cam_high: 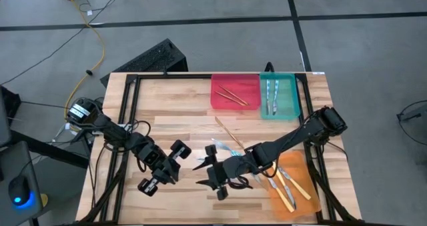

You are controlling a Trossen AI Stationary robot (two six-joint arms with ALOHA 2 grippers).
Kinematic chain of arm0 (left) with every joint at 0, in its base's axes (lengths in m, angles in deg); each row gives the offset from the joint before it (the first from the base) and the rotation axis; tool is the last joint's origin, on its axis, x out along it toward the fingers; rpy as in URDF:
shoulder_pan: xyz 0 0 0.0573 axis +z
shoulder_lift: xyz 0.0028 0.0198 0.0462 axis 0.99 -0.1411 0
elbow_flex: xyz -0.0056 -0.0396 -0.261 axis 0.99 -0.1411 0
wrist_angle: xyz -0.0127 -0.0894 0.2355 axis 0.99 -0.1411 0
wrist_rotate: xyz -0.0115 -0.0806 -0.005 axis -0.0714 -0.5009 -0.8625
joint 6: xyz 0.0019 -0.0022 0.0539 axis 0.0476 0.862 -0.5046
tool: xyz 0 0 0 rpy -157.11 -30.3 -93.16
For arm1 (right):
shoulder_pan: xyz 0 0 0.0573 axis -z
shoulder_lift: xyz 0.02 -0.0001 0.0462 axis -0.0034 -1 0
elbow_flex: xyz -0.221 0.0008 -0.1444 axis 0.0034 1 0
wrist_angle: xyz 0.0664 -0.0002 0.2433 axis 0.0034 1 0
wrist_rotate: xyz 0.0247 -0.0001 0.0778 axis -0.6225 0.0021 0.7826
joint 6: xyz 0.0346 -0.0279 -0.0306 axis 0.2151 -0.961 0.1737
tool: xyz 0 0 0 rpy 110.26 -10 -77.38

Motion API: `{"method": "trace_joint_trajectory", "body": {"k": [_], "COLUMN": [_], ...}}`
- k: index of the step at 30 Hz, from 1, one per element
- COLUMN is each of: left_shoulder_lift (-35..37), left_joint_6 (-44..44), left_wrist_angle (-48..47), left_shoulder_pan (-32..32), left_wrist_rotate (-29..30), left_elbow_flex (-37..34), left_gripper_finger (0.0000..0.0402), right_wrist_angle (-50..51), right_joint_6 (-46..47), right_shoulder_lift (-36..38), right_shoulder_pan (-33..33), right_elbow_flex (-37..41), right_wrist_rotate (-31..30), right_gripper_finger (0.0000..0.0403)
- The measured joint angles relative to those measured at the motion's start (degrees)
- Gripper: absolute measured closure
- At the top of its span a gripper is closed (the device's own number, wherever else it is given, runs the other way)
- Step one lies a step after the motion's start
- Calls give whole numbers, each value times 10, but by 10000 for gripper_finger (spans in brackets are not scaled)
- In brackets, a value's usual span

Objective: Sort silverware by color (type)
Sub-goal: Put the golden knife into the red bin

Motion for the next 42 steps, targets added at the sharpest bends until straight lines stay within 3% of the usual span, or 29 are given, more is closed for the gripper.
{"method": "trace_joint_trajectory", "body": {"k": [6, 10, 13, 18, 24, 31, 37, 42], "left_shoulder_lift": [0, 0, 0, 1, 0, 0, 0, 0], "left_joint_6": [-13, -55, -53, 55, 204, 302, 318, 297], "left_wrist_angle": [-3, -36, -34, 2, 1, -2, -4, -13], "left_shoulder_pan": [0, 1, 0, 0, 3, 6, 7, 8], "left_wrist_rotate": [6, 51, 124, 268, 417, 470, 499, 494], "left_elbow_flex": [0, 0, 0, 4, 10, 10, 10, 10], "left_gripper_finger": [401, 401, 401, 401, 401, 401, 401, 401], "right_wrist_angle": [-12, 37, 116, 192, 164, 156, 90, 49], "right_joint_6": [42, 71, 117, 156, 44, -97, -267, -236], "right_shoulder_lift": [3, 31, 67, 119, 146, 125, 100, 95], "right_shoulder_pan": [-5, -13, -22, -42, -72, -74, -82, -87], "right_elbow_flex": [0, 0, 0, 0, 0, 0, 0, 0], "right_wrist_rotate": [13, 10, 7, -54, -129, -216, -313, -331], "right_gripper_finger": [168, 168, 168, 168, 168, 168, 168, 168]}}
